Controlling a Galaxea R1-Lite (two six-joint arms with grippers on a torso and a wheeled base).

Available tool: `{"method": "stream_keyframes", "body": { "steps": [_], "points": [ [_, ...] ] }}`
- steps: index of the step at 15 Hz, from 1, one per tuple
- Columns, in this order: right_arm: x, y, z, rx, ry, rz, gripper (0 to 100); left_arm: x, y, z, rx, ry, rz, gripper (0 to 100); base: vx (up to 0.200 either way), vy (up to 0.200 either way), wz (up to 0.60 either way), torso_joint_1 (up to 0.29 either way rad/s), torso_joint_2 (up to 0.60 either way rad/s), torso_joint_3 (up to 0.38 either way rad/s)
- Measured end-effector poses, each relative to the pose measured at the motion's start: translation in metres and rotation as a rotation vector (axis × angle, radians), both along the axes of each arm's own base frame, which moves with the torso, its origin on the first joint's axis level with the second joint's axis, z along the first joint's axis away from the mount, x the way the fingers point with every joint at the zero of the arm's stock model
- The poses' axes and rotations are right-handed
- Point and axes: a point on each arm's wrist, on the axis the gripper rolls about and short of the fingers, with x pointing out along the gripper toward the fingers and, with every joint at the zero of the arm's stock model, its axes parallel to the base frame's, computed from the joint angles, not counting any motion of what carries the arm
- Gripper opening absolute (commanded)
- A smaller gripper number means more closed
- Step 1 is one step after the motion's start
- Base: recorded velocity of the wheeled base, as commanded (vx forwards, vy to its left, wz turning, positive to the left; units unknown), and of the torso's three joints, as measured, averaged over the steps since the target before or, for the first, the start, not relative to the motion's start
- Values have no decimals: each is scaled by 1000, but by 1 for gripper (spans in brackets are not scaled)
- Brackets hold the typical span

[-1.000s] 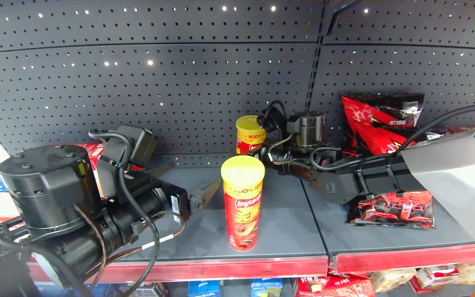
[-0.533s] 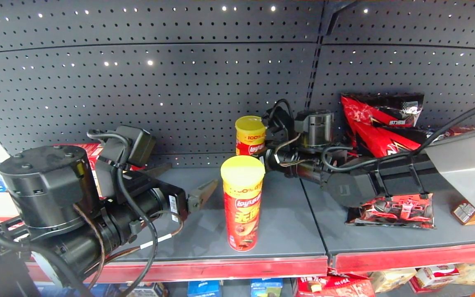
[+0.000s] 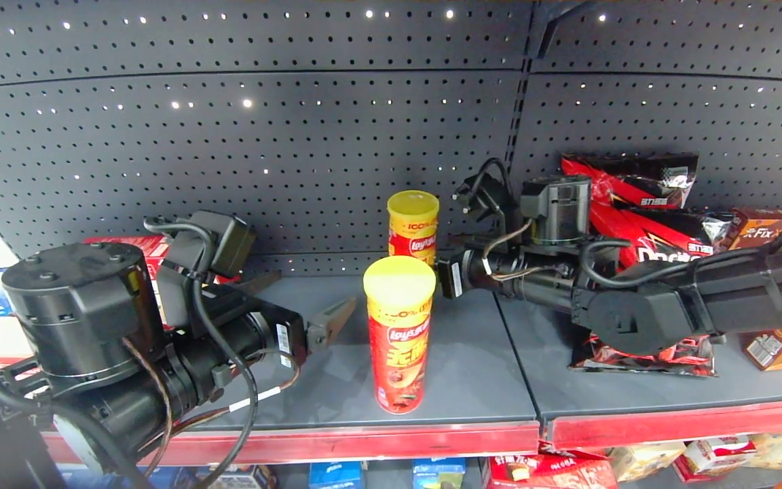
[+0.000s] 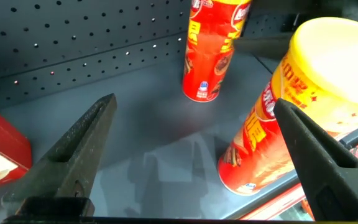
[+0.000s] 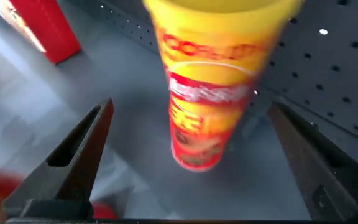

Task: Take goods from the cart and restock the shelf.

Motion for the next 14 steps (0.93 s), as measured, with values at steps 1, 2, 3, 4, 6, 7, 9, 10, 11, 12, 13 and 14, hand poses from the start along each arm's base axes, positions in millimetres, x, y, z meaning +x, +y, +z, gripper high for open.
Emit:
{"method": "stream_keyframes", "body": {
  "steps": [1, 2, 3, 4, 6, 7, 9, 10, 11, 12, 13, 14],
  "points": [
    [-4, -5, 0, -4, 6, -4, 100, 0, 0, 0, 1, 1, 0, 100, 0, 0, 0, 0, 0, 0],
    [-8, -9, 0, -10, 14, -8, 100, 0, 0, -1, 2, 3, 0, 100, 0, 0, 0, 0, 0, 0],
    [-12, -14, 0, -14, 19, -13, 100, -1, 1, -3, 5, 8, 0, 100, 0, 0, 0, 0, 0, 0],
    [-15, -20, 1, -17, 22, -21, 100, -2, 1, -4, 9, 14, 0, 100, 0, 0, 0, 0, 0, 0],
    [-22, -30, 4, -21, 22, -36, 100, -3, 2, -6, 13, 21, 0, 100, 0, 0, 0, 0, 0, 0],
    [-26, -35, 6, -22, 21, -44, 100, -3, 2, -7, 15, 24, 0, 100, 0, 0, 0, 0, 0, 0],
    [-35, -47, 10, -22, 10, -85, 100, -7, 5, -14, 30, 47, 0, 100, 0, 0, 0, 0, 0, 0],
    [-42, -54, 12, -24, 5, -118, 100, -10, 7, -18, 39, 60, 0, 100, 0, 0, 0, 0, 0, 0],
    [-51, -63, 14, -27, 2, -142, 100, -14, 9, -22, 46, 72, 0, 100, 0, 0, 0, 0, 0, 0],
    [-59, -71, 17, -25, -3, -157, 100, -17, 11, -24, 51, 80, 0, 100, 0, 0, 0, 0, 0, 0],
    [-71, -80, 22, -21, -11, -169, 100, -22, 14, -27, 58, 92, 0, 100, 0, 0, 0, 0, 0, 0],
    [-84, -89, 26, -18, -22, -194, 100, -27, 17, -31, 67, 106, 0, 100, 0, 0, 0, 0, 0, 0]
  ]
}}
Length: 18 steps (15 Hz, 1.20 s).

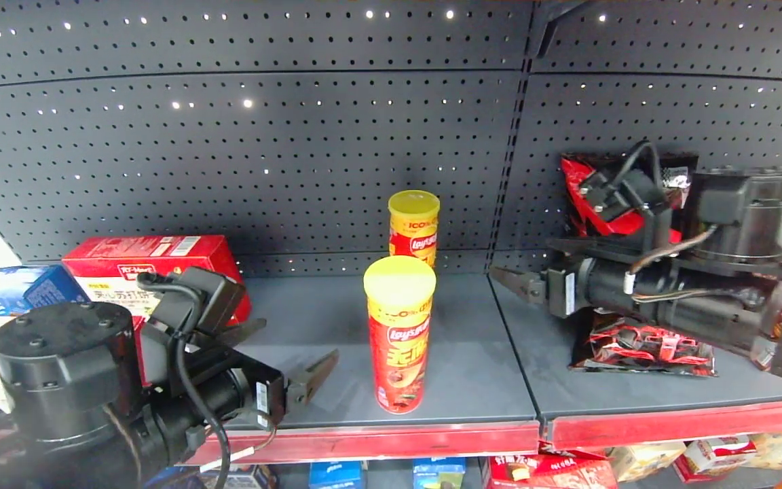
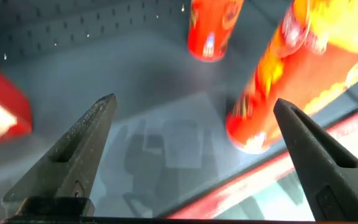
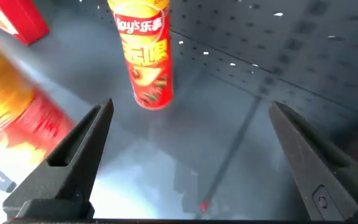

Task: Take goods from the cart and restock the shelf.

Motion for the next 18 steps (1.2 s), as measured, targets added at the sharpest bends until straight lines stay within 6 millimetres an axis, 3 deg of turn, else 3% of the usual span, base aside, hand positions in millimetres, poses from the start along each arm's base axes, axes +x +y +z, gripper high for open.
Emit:
{"method": "stream_keyframes", "body": {
  "steps": [7, 14, 18],
  "points": [
    [-93, -57, 1, -11, -36, -185, 100, -21, 19, -17, 14, 69, -49, 100, 0, 0, 0, 0, 0, 0],
    [-182, -125, 0, -61, -18, -395, 100, -16, 13, -27, 37, 117, -83, 100, 0, 0, 0, 0, 0, 0],
    [-209, -144, 6, 7, -101, -494, 100, -6, 5, -29, 44, 129, -91, 100, 0, 0, 0, 0, 0, 0]
  ]
}}
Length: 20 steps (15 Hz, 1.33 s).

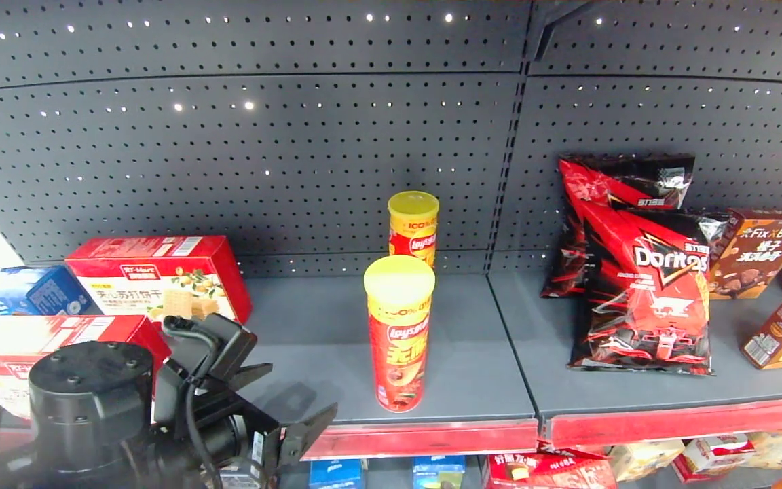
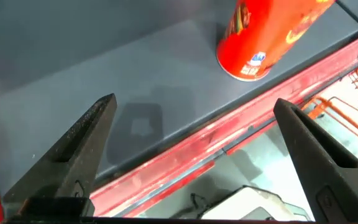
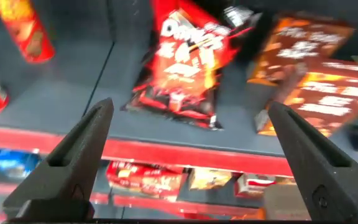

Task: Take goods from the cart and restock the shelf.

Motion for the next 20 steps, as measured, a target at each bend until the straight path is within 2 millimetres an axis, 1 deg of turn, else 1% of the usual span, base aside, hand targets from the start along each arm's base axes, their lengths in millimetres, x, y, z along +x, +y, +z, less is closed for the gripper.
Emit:
{"method": "stream_keyframes", "body": {
  "steps": [2, 5, 9, 20],
  "points": [
    [-5, -3, 1, 11, -23, -26, 100, 5, -11, 2, -6, -9, -29, 100, 0, 0, 0, 0, 0, 0],
    [-10, -6, 1, 19, -43, -46, 100, 4, -22, -2, 6, 9, -73, 100, 0, 0, 0, 0, 0, 0],
    [-13, -7, 1, 23, -52, -50, 100, 20, -37, -4, 7, 9, -80, 100, 0, 0, 0, 0, 0, 0],
    [-16, -9, -3, 26, -56, -78, 100, 49, -59, -17, 33, 20, -89, 100, 0, 0, 0, 0, 0, 0]
  ]
}}
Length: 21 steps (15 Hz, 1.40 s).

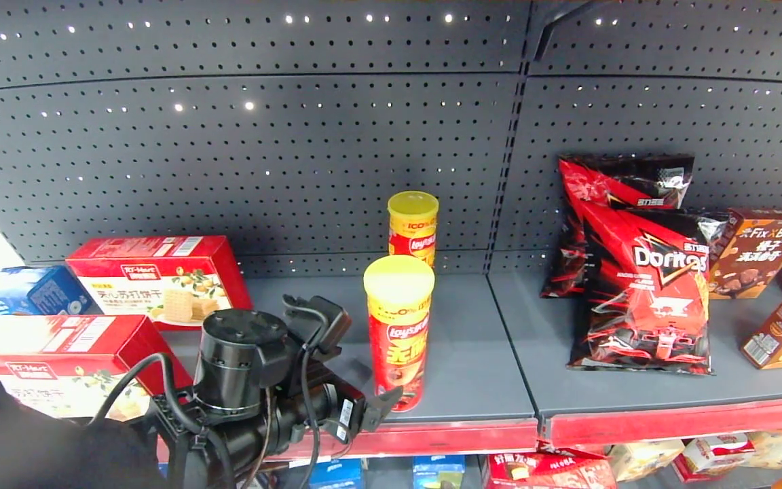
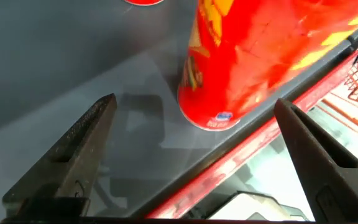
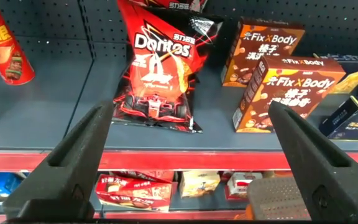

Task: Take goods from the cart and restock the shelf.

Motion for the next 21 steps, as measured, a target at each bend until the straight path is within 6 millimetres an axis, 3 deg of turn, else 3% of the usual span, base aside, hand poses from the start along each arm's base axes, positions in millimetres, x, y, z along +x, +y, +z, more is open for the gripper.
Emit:
{"method": "stream_keyframes", "body": {
  "steps": [12, 16, 21],
  "points": [
    [-2, -1, -2, 1, -4, -1, 100, 14, -3, -8, 15, 10, 21, 100, 0, 0, 0, 0, 0, 0],
    [-2, -1, -3, 1, -3, -1, 100, 20, 5, -9, 17, 11, 56, 100, 0, 0, 0, 0, 0, 0],
    [-2, -1, -6, -1, 2, 0, 100, 9, 15, -13, 36, 37, 62, 100, 0, 0, 0, 0, 0, 0]
  ]
}}
